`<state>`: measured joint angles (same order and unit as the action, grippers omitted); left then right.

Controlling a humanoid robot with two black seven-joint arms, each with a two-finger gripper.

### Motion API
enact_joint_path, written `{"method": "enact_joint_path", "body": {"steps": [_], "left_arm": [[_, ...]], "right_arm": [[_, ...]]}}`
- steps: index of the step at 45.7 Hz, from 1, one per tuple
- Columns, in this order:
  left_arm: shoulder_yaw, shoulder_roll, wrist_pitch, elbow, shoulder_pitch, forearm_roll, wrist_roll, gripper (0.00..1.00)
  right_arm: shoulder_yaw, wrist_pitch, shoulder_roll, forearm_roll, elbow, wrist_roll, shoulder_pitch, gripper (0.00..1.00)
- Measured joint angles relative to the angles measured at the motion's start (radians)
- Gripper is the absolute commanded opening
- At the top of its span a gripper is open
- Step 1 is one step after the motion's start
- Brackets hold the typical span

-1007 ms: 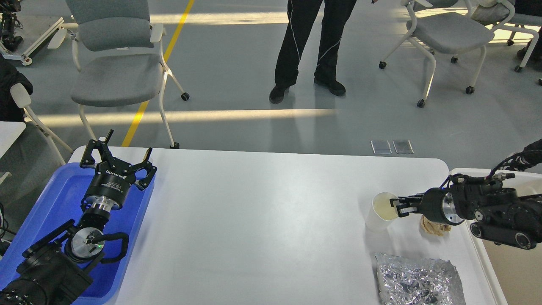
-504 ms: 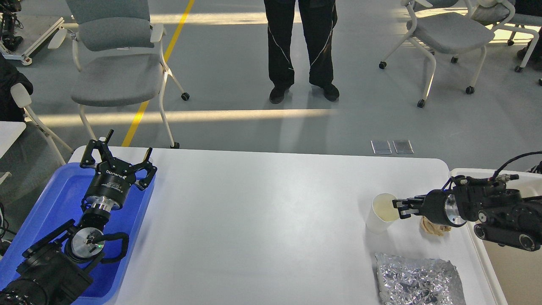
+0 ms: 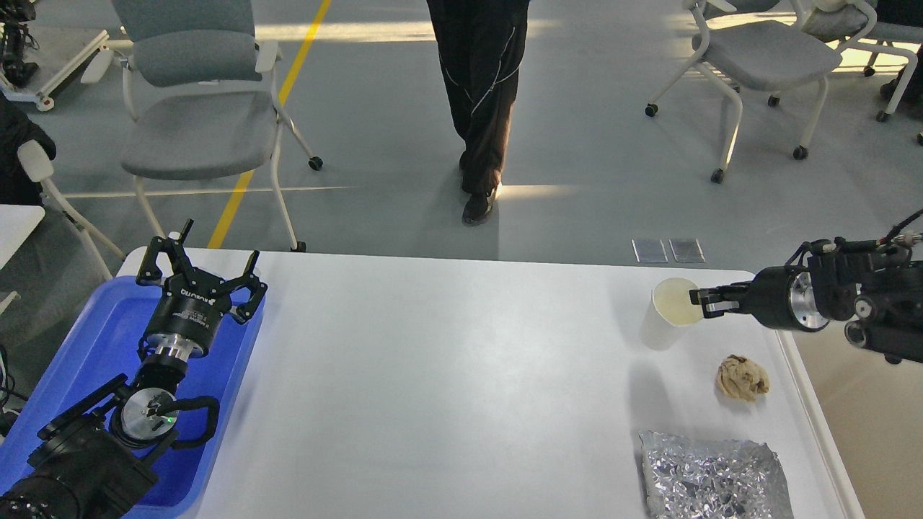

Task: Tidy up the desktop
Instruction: 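Close the right gripper on the cup and lift it toward the bin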

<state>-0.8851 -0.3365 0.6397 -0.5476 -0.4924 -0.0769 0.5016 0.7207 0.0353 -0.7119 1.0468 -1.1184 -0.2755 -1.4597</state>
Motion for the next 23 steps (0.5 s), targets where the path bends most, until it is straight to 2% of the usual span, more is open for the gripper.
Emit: {"method": "enact_joint_path", "body": {"steps": [9, 23], "left_arm": [[0.000, 0.001, 0.000, 0.000, 0.000, 0.000, 0.000, 1.00], [0.000, 0.000, 0.000, 0.000, 0.000, 0.000, 0.000, 1.00]], "right_arm": [[0.034, -0.045, -0.080, -0.008, -0.076, 0.000, -0.121, 0.00], [0.048, -0.202, -0.186, -0.007, -0.164, -0.003, -0.328, 0.00]]}}
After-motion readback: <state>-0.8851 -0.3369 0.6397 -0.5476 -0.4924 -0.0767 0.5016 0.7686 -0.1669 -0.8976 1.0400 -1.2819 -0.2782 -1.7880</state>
